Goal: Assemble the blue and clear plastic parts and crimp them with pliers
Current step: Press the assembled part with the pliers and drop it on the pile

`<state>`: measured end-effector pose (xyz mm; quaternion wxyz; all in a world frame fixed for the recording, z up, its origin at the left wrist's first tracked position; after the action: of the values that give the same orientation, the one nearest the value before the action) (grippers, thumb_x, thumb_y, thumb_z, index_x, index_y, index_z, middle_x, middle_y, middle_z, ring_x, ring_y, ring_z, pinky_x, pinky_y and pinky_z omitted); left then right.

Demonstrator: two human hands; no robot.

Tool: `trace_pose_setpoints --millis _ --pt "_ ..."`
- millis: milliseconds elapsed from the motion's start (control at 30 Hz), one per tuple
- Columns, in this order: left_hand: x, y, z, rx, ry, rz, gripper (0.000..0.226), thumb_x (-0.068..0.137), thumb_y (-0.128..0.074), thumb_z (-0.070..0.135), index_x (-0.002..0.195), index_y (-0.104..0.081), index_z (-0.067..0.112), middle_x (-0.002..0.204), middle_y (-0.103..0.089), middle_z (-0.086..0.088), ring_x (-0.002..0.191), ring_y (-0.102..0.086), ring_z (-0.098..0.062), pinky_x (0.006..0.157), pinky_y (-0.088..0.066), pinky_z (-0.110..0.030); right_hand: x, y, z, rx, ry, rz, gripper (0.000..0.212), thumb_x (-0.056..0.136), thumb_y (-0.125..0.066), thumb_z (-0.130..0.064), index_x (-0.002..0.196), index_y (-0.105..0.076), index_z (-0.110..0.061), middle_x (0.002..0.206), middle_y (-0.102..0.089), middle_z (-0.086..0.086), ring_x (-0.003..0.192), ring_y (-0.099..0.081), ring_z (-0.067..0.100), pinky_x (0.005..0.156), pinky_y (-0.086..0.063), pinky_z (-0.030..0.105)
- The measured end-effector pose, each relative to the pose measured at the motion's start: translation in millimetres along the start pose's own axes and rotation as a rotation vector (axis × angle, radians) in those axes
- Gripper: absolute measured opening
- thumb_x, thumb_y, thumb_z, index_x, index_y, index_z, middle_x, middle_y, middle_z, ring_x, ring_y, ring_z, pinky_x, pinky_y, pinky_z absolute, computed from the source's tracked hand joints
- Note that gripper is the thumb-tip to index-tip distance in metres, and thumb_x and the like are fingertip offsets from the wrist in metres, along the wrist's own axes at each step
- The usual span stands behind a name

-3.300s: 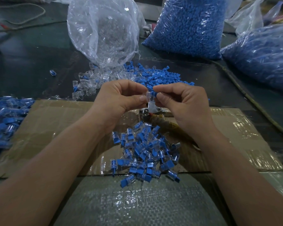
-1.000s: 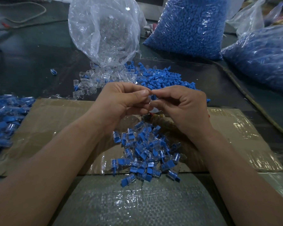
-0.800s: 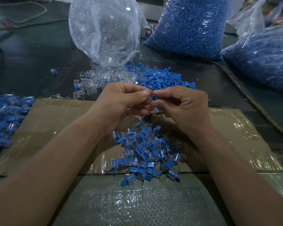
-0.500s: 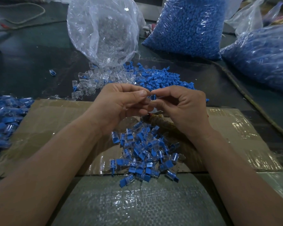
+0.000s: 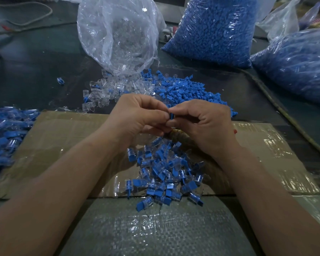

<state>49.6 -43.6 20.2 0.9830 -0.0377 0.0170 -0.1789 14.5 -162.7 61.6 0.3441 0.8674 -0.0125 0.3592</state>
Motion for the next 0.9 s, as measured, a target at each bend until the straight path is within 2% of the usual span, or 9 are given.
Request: trace_pose_setpoints --millis 233,400,533,600,700,800,900 --pt "1.7 -0.8 0.4 0.033 -0.025 0.006 0.016 0.073 -0.064 -0.008 0.066 -0.062 0.006 0.055 -0.066 -0.006 0.05 -0.065 -0.016 0.047 -0.053 -0.02 0.7 -0.8 0.3 -0.02 -0.017 -0.061 0.027 0.07 -0.074 -0.012 0.097 -0.07 -0.005 0.087 -0.063 -0.008 0.079 -0.064 0.008 0.075 -0.054 0.022" --pt "4.0 5.3 -2.8 -0.059 -0.019 0.047 0.01 0.071 -0.064 -0.006 0.068 -0.061 0.004 0.055 -0.065 -0.007 0.051 -0.065 -0.017 0.047 -0.052 -0.019 -3.1 4.4 27.2 -0.018 -0.317 -0.197 0.037 0.067 -0.073 -0.034 0.101 -0.069 -0.018 0.083 -0.062 -0.022 0.081 -0.062 -0.002 0.076 -0.052 0.017" --pt "5.9 12.5 -1.3 -0.115 -0.022 0.071 0.016 0.059 -0.067 0.005 0.072 -0.06 0.001 0.056 -0.065 -0.006 0.054 -0.066 -0.019 0.047 -0.052 -0.018 -7.2 12.9 45.6 -0.072 -0.471 -0.335 0.04 0.055 -0.068 -0.052 0.093 -0.063 -0.038 0.08 -0.058 -0.027 0.074 -0.055 -0.017 0.064 -0.043 0.002" --pt "6.7 13.5 -1.0 -0.118 -0.022 0.075 0.016 0.06 -0.067 0.004 0.074 -0.06 0.0 0.056 -0.065 -0.006 0.055 -0.067 -0.019 0.047 -0.051 -0.018 -11.6 12.2 52.2 -0.136 -0.532 -0.488 0.051 0.046 -0.064 -0.062 0.093 -0.056 -0.042 0.085 -0.054 -0.028 0.076 -0.052 -0.015 0.06 -0.037 0.005" --pt "7.7 13.6 -1.7 -0.134 -0.02 0.076 0.015 0.062 -0.066 0.004 0.075 -0.059 0.0 0.056 -0.065 -0.006 0.055 -0.067 -0.019 0.047 -0.052 -0.018 -23.5 9.1 60.8 -0.229 -0.6 -0.707 0.076 0.038 -0.064 -0.065 0.109 -0.051 -0.039 0.094 -0.044 -0.028 0.088 -0.046 -0.005 0.068 -0.033 0.013" --pt "7.9 14.2 -1.4 -0.144 -0.021 0.075 0.022 0.058 -0.066 0.009 0.076 -0.059 0.0 0.057 -0.066 -0.006 0.055 -0.067 -0.019 0.048 -0.051 -0.017 -27.7 8.8 63.5 -0.295 -0.609 -0.774 0.084 0.05 -0.079 -0.051 0.125 -0.046 -0.033 0.1 -0.04 -0.021 0.096 -0.042 0.004 0.07 -0.033 0.015" --pt "8.0 13.9 -1.5 -0.151 -0.022 0.074 0.022 0.058 -0.066 0.009 0.076 -0.059 0.0 0.057 -0.066 -0.006 0.056 -0.067 -0.019 0.048 -0.052 -0.017 -27.3 9.2 64.4 -0.356 -0.613 -0.779 0.079 0.052 -0.08 -0.05 0.122 -0.047 -0.033 0.102 -0.041 -0.015 0.094 -0.041 0.006 0.076 -0.035 0.023"
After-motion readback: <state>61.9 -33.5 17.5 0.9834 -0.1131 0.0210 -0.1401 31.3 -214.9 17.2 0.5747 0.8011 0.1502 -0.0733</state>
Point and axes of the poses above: each hand's wrist, its own x-axis towards the middle knuckle, its own y-axis out of the back of the hand, z = x × y, the point moved 7 cm from there along x, towards the middle knuckle
